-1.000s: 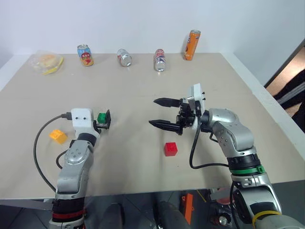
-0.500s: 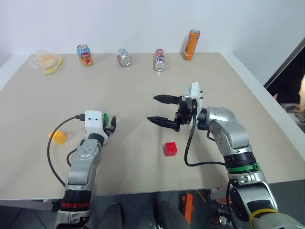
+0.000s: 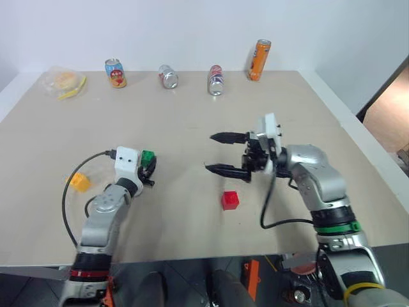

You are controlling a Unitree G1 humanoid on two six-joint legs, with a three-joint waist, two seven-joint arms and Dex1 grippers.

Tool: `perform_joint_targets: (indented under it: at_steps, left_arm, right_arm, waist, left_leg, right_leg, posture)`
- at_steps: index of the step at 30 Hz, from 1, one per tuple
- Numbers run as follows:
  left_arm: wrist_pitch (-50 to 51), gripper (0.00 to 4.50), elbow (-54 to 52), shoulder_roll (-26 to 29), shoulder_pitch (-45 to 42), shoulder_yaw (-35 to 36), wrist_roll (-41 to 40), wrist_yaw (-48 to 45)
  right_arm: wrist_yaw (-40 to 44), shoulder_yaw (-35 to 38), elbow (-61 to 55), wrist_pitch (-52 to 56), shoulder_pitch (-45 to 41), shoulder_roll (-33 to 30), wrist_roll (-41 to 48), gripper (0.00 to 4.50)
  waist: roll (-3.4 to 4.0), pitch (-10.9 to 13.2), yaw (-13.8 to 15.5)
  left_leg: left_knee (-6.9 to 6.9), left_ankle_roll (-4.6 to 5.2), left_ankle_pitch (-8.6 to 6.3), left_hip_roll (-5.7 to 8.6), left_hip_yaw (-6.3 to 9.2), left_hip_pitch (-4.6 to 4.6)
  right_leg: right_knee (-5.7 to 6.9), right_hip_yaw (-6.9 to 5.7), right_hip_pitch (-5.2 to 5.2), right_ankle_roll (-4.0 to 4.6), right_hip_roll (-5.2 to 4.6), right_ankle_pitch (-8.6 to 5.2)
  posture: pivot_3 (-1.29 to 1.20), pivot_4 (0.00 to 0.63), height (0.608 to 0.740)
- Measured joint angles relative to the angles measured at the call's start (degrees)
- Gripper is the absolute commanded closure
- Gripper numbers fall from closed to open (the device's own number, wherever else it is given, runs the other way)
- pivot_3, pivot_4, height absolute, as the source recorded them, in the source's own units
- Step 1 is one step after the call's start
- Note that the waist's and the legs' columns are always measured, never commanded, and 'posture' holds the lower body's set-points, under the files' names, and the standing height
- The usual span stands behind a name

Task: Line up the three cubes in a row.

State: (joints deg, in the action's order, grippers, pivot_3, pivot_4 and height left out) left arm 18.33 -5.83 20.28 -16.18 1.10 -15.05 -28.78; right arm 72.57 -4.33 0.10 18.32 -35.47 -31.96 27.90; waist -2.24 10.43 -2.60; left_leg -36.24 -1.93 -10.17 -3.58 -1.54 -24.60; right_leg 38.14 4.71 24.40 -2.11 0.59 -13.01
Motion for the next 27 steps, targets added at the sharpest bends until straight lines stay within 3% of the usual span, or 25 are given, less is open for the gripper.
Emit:
perform_joint_targets:
  at_steps: [5, 10, 27]
  left_arm:
    - [-1.02, 3.14, -3.98, 8.4, 0.27, -4.63, -6.49, -20.58]
    - [-0.93, 3.14, -4.0, 12.16, 0.19, -8.73, -7.73, -32.21]
    - [-5.54, 3.14, 3.58, 10.43, -2.79, -14.28, -2.32, -36.59]
  right_arm:
    - [4.9, -0.11, -1.73, -0.07, 2.08, -5.2, -0.06, 0.0]
    - [5.69, -0.09, -2.74, -0.7, 3.2, -6.7, -0.21, 0.0]
    - [3.48, 0.03, -5.48, -0.03, 5.32, -7.51, -0.12, 0.0]
  waist:
    - [0.05, 0.03, -0.13]
    - [0.06, 0.04, -0.11]
    - [0.07, 0.05, -0.09]
  left_leg:
    - [0.04, -0.04, -0.03, -0.02, -0.02, 0.06]
    - [0.05, -0.03, -0.02, -0.04, -0.02, 0.08]
    - [0.04, -0.02, -0.02, -0.04, -0.01, 0.06]
  right_leg:
    - [0.01, 0.01, 0.04, 0.25, 0.01, -0.19]
    - [0.02, 0.02, 0.02, 0.29, 0.02, -0.21]
    - [0.02, 0.02, 0.02, 0.25, 0.03, -0.2]
  posture:
    - [0.0, 0.15, 0.74]
    - [0.0, 0.15, 0.74]
    - [0.0, 0.15, 0.74]
